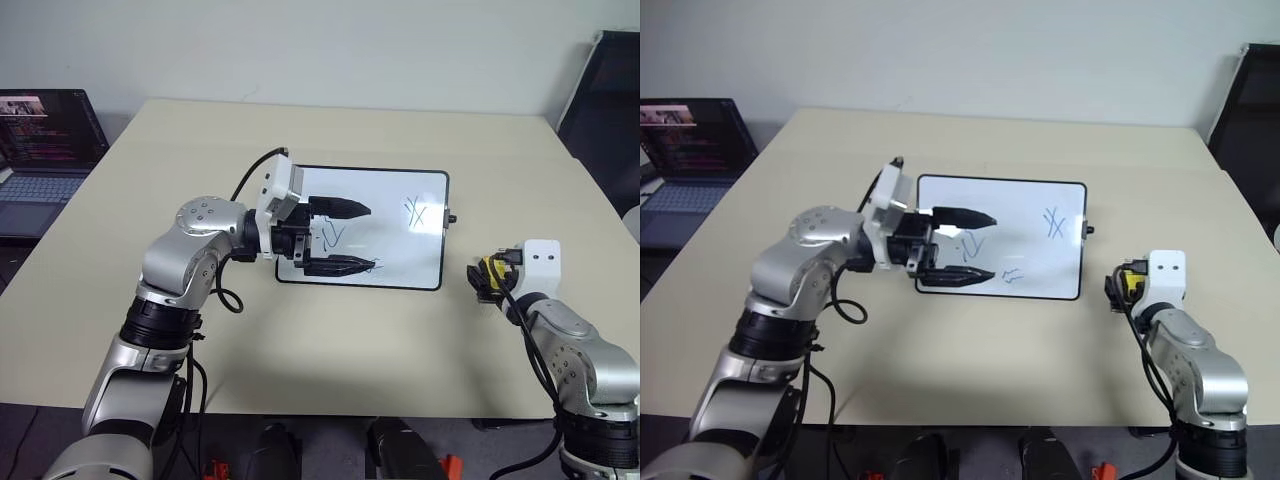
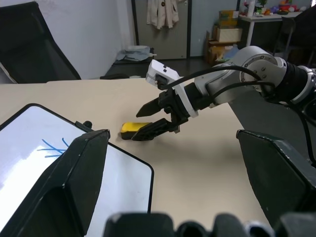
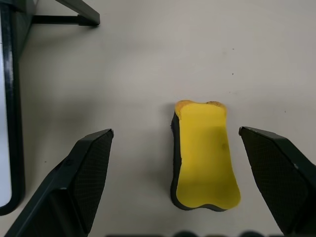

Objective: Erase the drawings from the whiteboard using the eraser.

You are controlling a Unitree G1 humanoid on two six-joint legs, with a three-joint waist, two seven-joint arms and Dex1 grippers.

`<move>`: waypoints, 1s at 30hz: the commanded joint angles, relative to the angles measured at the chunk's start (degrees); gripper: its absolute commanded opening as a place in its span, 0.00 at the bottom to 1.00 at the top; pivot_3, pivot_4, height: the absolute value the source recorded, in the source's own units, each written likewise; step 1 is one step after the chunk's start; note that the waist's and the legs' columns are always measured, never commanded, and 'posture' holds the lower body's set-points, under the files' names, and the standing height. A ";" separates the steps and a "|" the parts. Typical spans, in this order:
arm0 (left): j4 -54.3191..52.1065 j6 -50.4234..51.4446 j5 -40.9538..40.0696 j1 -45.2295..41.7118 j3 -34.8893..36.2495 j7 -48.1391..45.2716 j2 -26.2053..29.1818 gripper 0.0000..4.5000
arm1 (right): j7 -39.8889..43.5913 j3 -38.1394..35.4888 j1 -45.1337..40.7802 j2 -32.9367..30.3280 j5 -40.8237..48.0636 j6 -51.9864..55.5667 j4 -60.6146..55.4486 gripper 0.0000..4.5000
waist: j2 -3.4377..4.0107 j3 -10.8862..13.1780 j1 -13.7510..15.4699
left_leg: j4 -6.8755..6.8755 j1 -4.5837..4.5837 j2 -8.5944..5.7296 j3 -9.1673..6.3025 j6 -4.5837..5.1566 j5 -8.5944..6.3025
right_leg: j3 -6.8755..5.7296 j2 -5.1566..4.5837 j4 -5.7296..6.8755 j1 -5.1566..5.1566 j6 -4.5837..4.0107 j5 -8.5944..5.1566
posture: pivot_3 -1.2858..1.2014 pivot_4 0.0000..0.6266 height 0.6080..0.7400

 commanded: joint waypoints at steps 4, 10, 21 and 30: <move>-1.25 -0.17 0.27 -0.47 1.66 -0.25 0.55 1.00 | 0.51 -1.71 -2.87 0.90 -1.92 -4.27 4.16 1.00 | 0.02 0.01 -0.01 | 0.01 0.00 0.00 0.00 0.00 0.00 | 0.00 0.00 0.03 0.00 0.00 0.00 | 0.52 0.24 1.00; -1.83 0.14 0.17 0.44 2.37 0.08 1.16 1.00 | 1.41 -3.46 -4.23 0.82 -1.77 -5.71 8.20 1.00 | 0.03 0.02 0.06 | 0.01 0.00 0.00 -0.01 0.00 0.00 | -0.02 0.00 0.05 0.00 0.01 0.01 | 0.52 0.24 1.00; -2.78 0.55 0.26 2.74 3.26 0.78 1.88 1.00 | 2.12 -4.34 -4.53 1.43 -1.77 -6.18 9.54 0.37 | 0.04 0.02 0.04 | 0.03 0.01 0.00 -0.03 0.00 0.00 | -0.03 0.00 0.12 0.00 0.02 0.01 | 0.52 0.24 1.00; -5.37 3.42 -0.07 8.95 5.58 4.42 4.69 1.00 | 3.64 -3.48 -2.37 0.46 -2.44 -6.71 4.66 0.26 | 0.09 0.05 -0.05 | 0.02 0.02 0.00 -0.04 0.00 0.00 | -0.03 0.00 0.13 0.00 0.01 0.00 | 0.52 0.24 1.00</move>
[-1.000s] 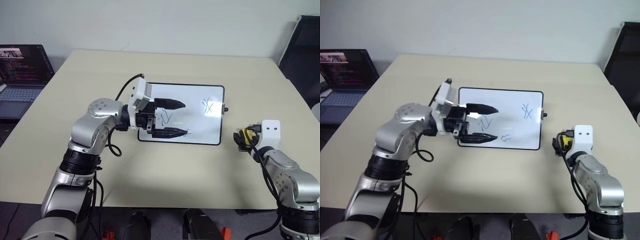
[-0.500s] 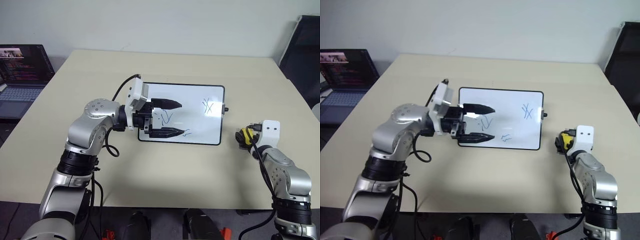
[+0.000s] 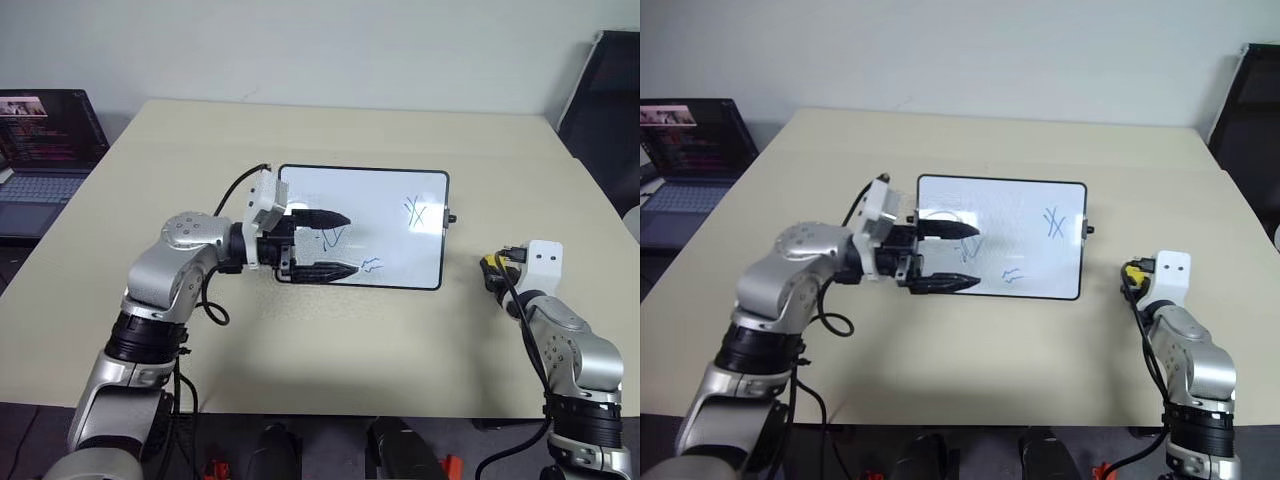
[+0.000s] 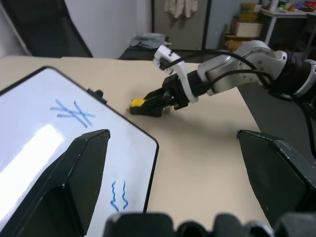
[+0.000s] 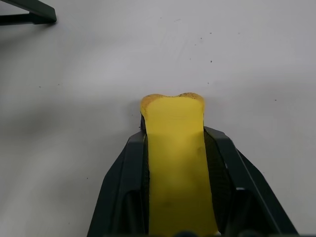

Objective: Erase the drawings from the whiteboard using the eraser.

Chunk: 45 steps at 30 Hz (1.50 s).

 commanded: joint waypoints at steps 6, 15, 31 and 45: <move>-8.27 4.61 -1.64 7.01 5.27 8.17 1.30 1.00 | 2.76 5.93 6.01 -4.52 -6.23 -6.81 -14.53 0.26 | 0.01 0.02 0.19 | 0.00 -0.01 0.00 -0.02 -0.01 0.00 | -0.02 -0.01 0.00 0.00 0.02 -0.04 | 0.52 0.24 1.00; -8.44 4.35 -1.06 4.51 4.94 12.72 -2.55 1.00 | 3.82 12.83 0.36 -2.56 -8.37 -8.18 -21.80 0.26 | 0.01 0.01 0.15 | 0.18 0.00 -0.01 -0.03 -0.01 0.01 | -0.01 -0.01 0.04 0.05 0.00 -0.03 | 0.52 0.24 1.00; -5.61 1.84 0.83 1.97 3.54 10.40 -2.57 1.00 | 7.39 25.07 -17.83 -0.77 -19.94 -16.23 3.56 0.26 | 0.02 0.02 0.22 | 0.05 -0.02 0.00 -0.10 -0.01 0.00 | -0.13 0.00 0.03 0.03 -0.01 0.01 | 0.52 0.24 1.00; -7.37 1.83 0.36 2.71 3.60 11.25 -3.21 1.00 | 9.51 25.40 -19.27 -3.05 -24.86 -12.53 4.52 0.26 | 0.00 0.01 0.13 | 0.70 -0.01 -0.02 -0.14 0.01 0.02 | -0.08 0.00 0.11 0.21 -0.11 0.06 | 0.52 0.24 1.00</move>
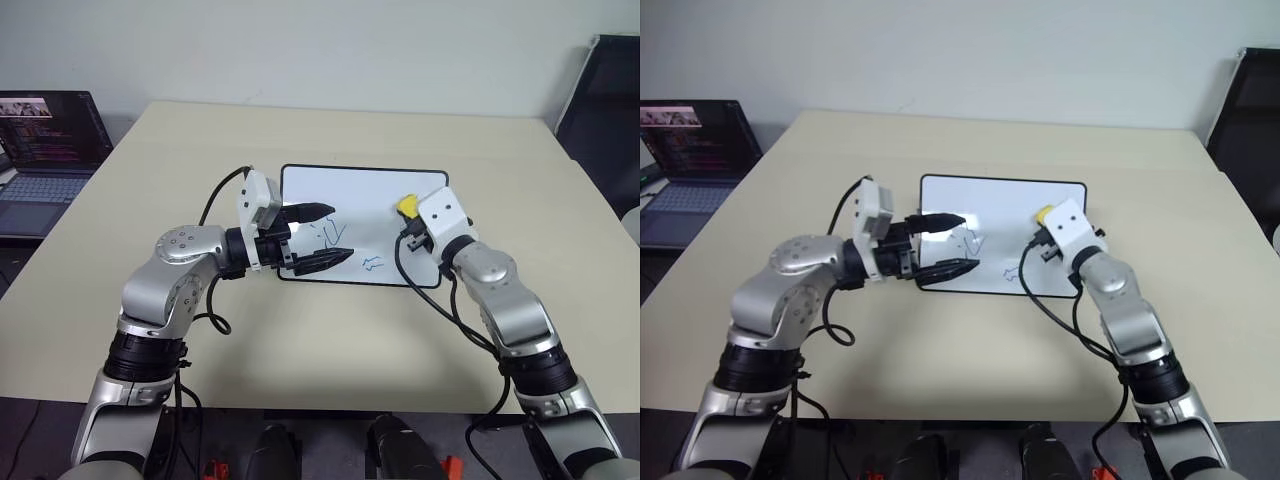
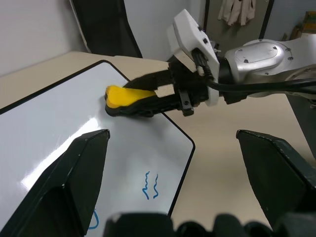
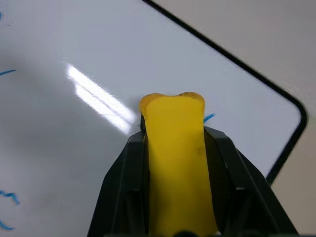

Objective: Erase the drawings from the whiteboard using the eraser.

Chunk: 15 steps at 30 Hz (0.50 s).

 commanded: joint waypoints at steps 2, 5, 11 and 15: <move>-2.67 -0.67 -0.74 -0.23 0.55 0.16 -0.39 1.00 | 0.45 -1.11 -0.78 -0.73 -1.39 0.97 1.60 0.26 | 0.00 0.00 -0.04 | 0.02 -0.01 0.00 0.00 0.00 0.00 | 0.00 0.00 0.00 0.01 0.00 0.00 | 0.52 0.24 1.00; -2.98 -0.37 -0.80 -0.36 0.50 0.37 -0.61 1.00 | 3.66 -0.01 1.31 -1.36 -0.39 3.30 0.02 0.26 | -0.01 0.00 -0.03 | 0.02 -0.01 0.00 0.00 0.00 0.00 | 0.01 0.00 0.00 0.01 0.00 0.00 | 0.52 0.24 1.00; -3.32 0.15 -0.96 -0.66 0.57 0.61 -0.91 1.00 | 10.64 2.67 5.42 -3.19 1.37 7.76 -5.13 0.26 | -0.03 -0.02 -0.19 | 0.03 0.00 0.01 -0.01 0.00 0.00 | 0.01 0.01 0.00 0.02 0.00 0.00 | 0.52 0.24 1.00; -3.34 0.34 -0.97 -0.83 0.40 0.63 -1.13 1.00 | 7.11 1.00 3.21 -2.49 -1.40 5.56 -3.65 0.26 | -0.03 -0.02 -0.42 | 0.13 0.01 0.01 0.00 0.04 0.03 | 0.02 0.01 0.00 0.02 -0.06 0.11 | 0.52 0.24 1.00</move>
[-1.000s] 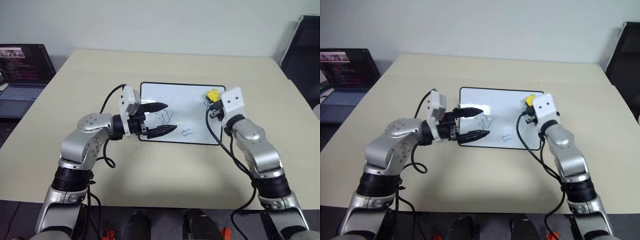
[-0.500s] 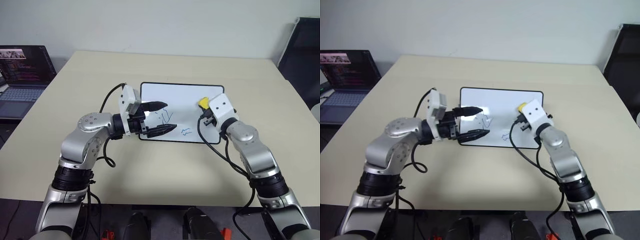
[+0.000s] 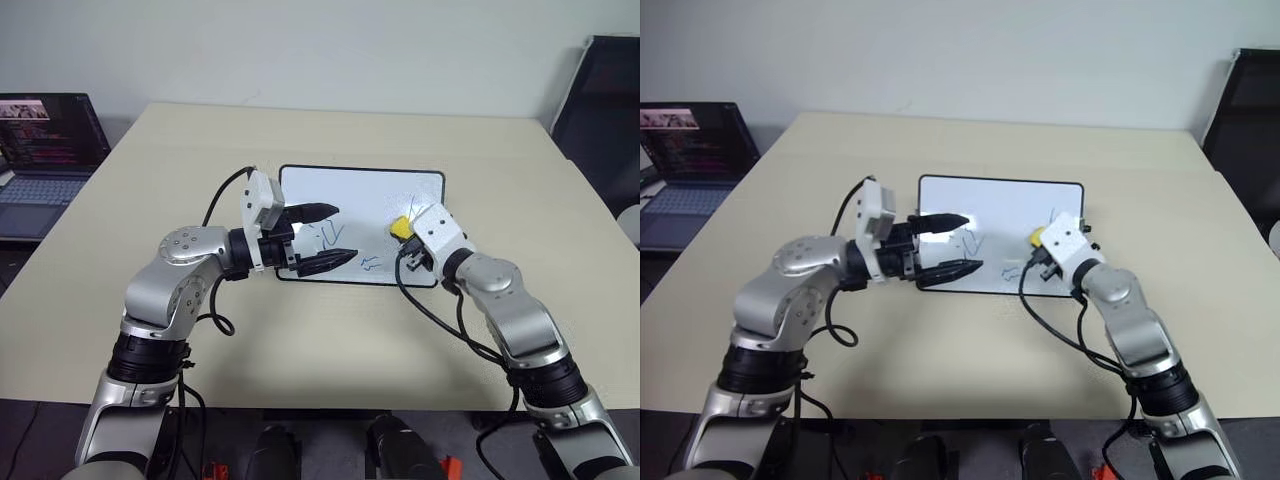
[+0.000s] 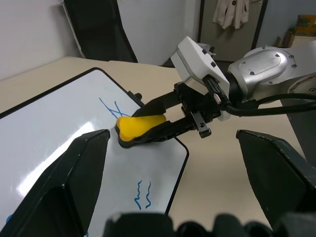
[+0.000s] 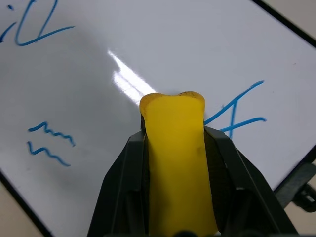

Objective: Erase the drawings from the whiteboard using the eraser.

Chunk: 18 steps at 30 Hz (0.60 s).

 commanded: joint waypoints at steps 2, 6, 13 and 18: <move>-2.61 -0.01 -1.01 -0.84 0.35 0.44 -0.45 1.00 | -6.27 -3.00 -3.56 0.60 -3.89 -2.52 4.48 0.26 | 0.00 0.00 -0.07 | 0.03 0.00 -0.01 0.00 0.03 0.02 | 0.00 0.00 0.00 0.00 -0.01 0.05 | 0.52 0.24 1.00; -3.04 0.24 -1.05 -0.38 0.17 0.39 -0.42 1.00 | -9.33 -4.69 -6.89 1.11 -4.72 -5.39 8.32 0.26 | 0.00 0.01 -0.21 | 0.04 -0.01 -0.03 0.02 0.08 0.06 | 0.05 0.00 -0.01 -0.02 -0.01 0.08 | 0.52 0.24 1.00; -3.64 0.57 -1.11 0.21 0.28 0.56 -0.51 1.00 | -4.39 -2.46 -4.70 0.03 -3.83 -3.17 7.85 0.26 | 0.00 0.01 -0.42 | -0.18 -0.05 -0.02 0.02 0.07 0.05 | 0.03 0.00 -0.07 -0.07 0.01 0.03 | 0.52 0.24 1.00; -3.09 0.42 -1.01 -0.18 0.34 0.53 -0.72 1.00 | 1.86 -0.65 -0.28 -4.30 -3.50 -0.07 2.38 0.26 | -0.01 0.00 -0.70 | -0.11 -0.04 -0.02 0.01 0.07 0.05 | 0.03 0.00 -0.07 -0.02 0.00 0.02 | 0.52 0.24 1.00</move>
